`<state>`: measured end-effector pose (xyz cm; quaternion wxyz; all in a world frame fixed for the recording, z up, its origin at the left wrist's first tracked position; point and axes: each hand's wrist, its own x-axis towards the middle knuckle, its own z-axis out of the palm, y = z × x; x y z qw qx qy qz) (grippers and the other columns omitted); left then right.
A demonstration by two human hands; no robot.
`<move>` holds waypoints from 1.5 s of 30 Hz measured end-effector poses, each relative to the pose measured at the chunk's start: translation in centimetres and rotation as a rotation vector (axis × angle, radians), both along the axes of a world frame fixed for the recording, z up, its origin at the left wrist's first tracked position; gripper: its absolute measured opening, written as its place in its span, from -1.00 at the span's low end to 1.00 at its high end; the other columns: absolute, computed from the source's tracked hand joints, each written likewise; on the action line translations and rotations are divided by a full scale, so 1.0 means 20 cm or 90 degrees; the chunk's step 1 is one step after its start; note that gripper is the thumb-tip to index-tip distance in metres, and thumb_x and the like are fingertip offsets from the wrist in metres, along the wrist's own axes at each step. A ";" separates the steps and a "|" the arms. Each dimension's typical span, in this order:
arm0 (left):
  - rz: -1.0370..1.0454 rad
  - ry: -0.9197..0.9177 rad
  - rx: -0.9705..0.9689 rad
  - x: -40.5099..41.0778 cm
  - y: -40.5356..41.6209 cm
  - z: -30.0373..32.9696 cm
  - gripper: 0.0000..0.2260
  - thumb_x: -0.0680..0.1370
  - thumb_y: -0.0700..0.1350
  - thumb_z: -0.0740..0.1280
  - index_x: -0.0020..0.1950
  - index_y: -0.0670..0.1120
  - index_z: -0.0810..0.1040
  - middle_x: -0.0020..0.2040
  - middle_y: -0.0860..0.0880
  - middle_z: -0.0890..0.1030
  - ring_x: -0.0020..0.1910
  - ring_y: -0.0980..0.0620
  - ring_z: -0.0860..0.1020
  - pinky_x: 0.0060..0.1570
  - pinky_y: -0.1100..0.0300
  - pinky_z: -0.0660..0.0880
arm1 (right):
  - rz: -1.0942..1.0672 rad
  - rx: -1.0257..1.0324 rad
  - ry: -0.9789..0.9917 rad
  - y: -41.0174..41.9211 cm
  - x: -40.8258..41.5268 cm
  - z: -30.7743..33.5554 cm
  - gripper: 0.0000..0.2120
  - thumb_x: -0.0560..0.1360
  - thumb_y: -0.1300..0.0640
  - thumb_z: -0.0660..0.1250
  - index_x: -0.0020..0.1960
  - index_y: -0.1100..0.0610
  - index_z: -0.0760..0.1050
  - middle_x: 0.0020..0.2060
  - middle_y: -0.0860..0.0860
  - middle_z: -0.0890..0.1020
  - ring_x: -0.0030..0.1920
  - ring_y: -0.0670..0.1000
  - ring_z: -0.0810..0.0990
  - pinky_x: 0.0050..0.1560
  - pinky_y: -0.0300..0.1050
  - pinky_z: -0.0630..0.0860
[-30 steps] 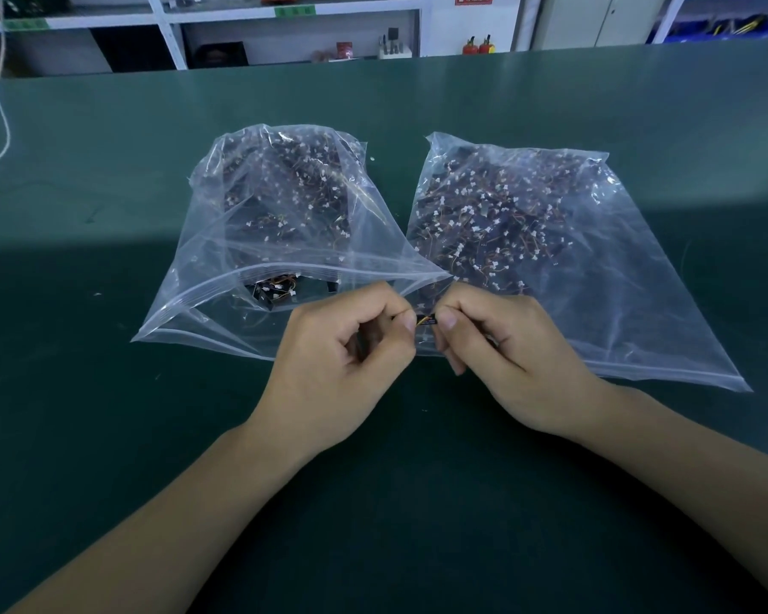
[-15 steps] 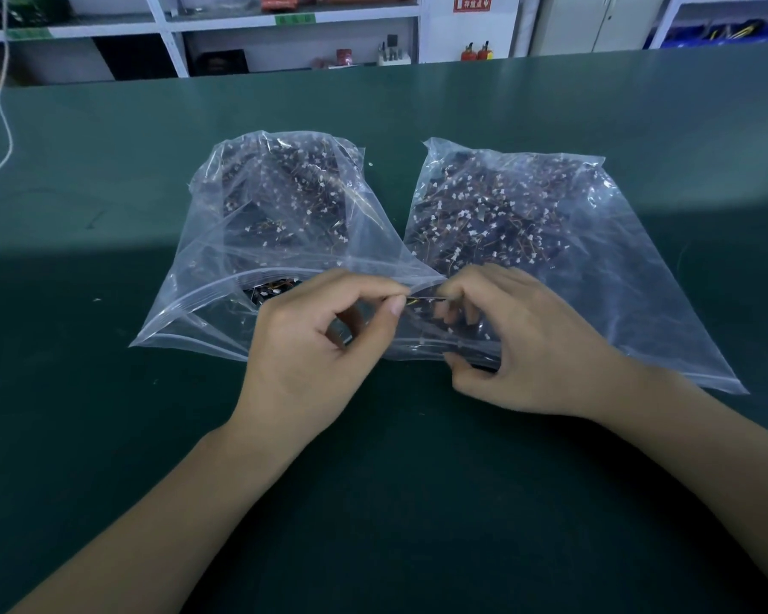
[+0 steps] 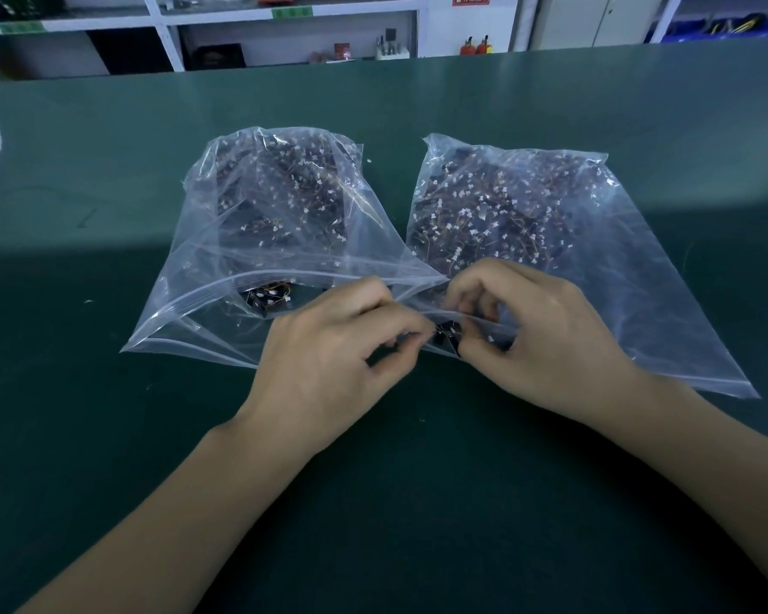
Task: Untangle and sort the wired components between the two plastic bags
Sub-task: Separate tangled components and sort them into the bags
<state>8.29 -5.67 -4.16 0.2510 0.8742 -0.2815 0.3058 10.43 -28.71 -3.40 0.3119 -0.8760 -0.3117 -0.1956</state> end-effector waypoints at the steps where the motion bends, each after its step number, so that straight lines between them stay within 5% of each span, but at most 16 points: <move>1: 0.012 -0.022 0.020 0.00 -0.01 0.01 -0.93 0.59 -0.15 0.51 -0.03 0.02 0.78 -0.21 0.06 0.56 -0.27 0.11 0.49 -0.41 0.04 0.50 | 0.000 0.008 0.006 0.00 0.00 0.00 -0.81 0.45 0.14 0.36 0.06 -0.02 0.56 -0.13 -0.19 0.58 -0.17 -0.07 0.59 -0.15 0.05 0.60; 9: 0.055 -0.020 0.232 0.00 -0.06 0.01 -0.91 0.51 -0.12 0.59 -0.05 0.06 0.76 -0.32 0.05 0.54 -0.36 -0.06 0.60 -0.54 0.12 0.44 | 0.004 0.014 0.025 0.02 -0.01 -0.01 -0.80 0.44 0.08 0.32 0.05 -0.08 0.53 -0.16 -0.19 0.58 -0.15 -0.04 0.58 -0.13 0.08 0.59; 13: 0.011 0.054 0.095 -0.03 -0.06 0.03 -0.93 0.65 -0.04 0.44 0.01 0.07 0.72 -0.24 0.14 0.62 -0.29 0.06 0.61 -0.39 0.12 0.49 | 0.011 0.020 0.039 0.02 -0.01 -0.01 -0.81 0.44 0.04 0.35 0.06 -0.07 0.54 -0.16 -0.20 0.59 -0.17 -0.03 0.60 -0.15 0.07 0.59; 15: 0.027 0.096 0.004 -0.03 -0.04 0.04 -0.87 0.64 -0.03 0.33 -0.08 0.02 0.60 -0.33 0.16 0.49 -0.37 0.09 0.47 -0.38 0.16 0.37 | 0.007 0.018 0.044 0.01 -0.01 -0.01 -0.78 0.44 0.11 0.38 0.07 -0.07 0.54 -0.15 -0.20 0.59 -0.18 -0.02 0.60 -0.15 0.08 0.60; 17: 0.095 0.095 0.035 -0.03 0.01 0.06 -0.79 0.61 0.00 0.22 -0.19 -0.01 0.49 -0.43 0.13 0.37 -0.46 0.06 0.36 -0.39 0.17 0.27 | 0.005 0.012 0.052 0.01 -0.01 -0.01 -0.73 0.43 0.18 0.42 0.08 -0.08 0.54 -0.15 -0.20 0.59 -0.17 -0.03 0.60 -0.14 0.10 0.61; 21: 0.272 0.104 0.137 0.00 0.13 0.05 -0.69 0.60 0.06 0.23 -0.30 -0.02 0.42 -0.38 0.09 0.44 -0.37 -0.04 0.45 -0.32 0.14 0.30 | 0.002 0.006 0.061 0.00 0.00 -0.02 -0.68 0.44 0.22 0.44 0.09 -0.10 0.53 -0.15 -0.22 0.58 -0.17 -0.03 0.61 -0.13 0.09 0.62; 25: 0.324 0.139 0.175 0.07 0.22 0.04 -0.81 0.63 0.08 0.31 -0.04 -0.02 0.56 -0.09 -0.04 0.60 -0.01 -0.18 0.57 -0.11 -0.01 0.44 | -0.001 0.001 0.067 0.00 -0.01 -0.03 -0.68 0.44 0.23 0.45 0.09 -0.09 0.54 -0.16 -0.22 0.58 -0.17 -0.04 0.61 -0.10 0.10 0.62; 28: 0.379 0.288 0.226 0.10 0.26 0.03 -0.61 0.69 0.21 0.15 0.30 -0.03 0.52 0.19 -0.13 0.63 0.20 -0.25 0.56 0.10 -0.14 0.52 | -0.002 -0.004 0.073 0.01 -0.01 -0.03 -0.69 0.44 0.23 0.45 0.09 -0.09 0.55 -0.15 -0.22 0.58 -0.16 -0.05 0.60 -0.09 0.08 0.61; 31: 0.397 0.364 0.264 0.10 0.29 0.01 -0.50 0.68 0.31 -0.02 0.39 0.04 0.45 0.26 -0.10 0.61 0.26 -0.23 0.56 0.17 -0.13 0.48 | -0.003 -0.008 0.077 0.01 -0.01 -0.02 -0.70 0.44 0.22 0.44 0.09 -0.08 0.55 -0.16 -0.20 0.58 -0.16 -0.05 0.60 -0.09 0.09 0.61; 35: 0.382 0.323 0.231 0.11 0.29 0.02 -0.61 0.68 0.27 0.09 0.20 0.05 0.56 -0.05 0.03 0.58 -0.08 -0.12 0.53 -0.14 0.03 0.39 | -0.003 -0.009 0.083 0.01 -0.01 -0.02 -0.70 0.44 0.22 0.44 0.09 -0.08 0.55 -0.16 -0.19 0.59 -0.16 -0.05 0.60 -0.11 0.10 0.61; 40: 0.299 0.224 0.199 0.05 0.23 0.07 -0.77 0.64 0.16 0.32 0.21 0.16 0.68 0.04 0.07 0.68 0.03 -0.09 0.64 -0.06 0.04 0.50 | 0.002 -0.016 0.078 0.01 -0.02 -0.03 -0.71 0.44 0.22 0.43 0.10 -0.07 0.55 -0.17 -0.19 0.59 -0.17 -0.06 0.59 -0.13 0.08 0.61; 45: 0.256 0.152 0.183 0.01 0.20 0.09 -0.85 0.61 0.13 0.40 0.00 0.13 0.75 -0.10 0.15 0.64 -0.13 -0.04 0.63 -0.18 0.07 0.53 | -0.005 -0.019 0.084 0.02 -0.02 -0.04 -0.70 0.44 0.23 0.44 0.10 -0.07 0.57 -0.16 -0.19 0.58 -0.17 -0.06 0.57 -0.15 0.08 0.61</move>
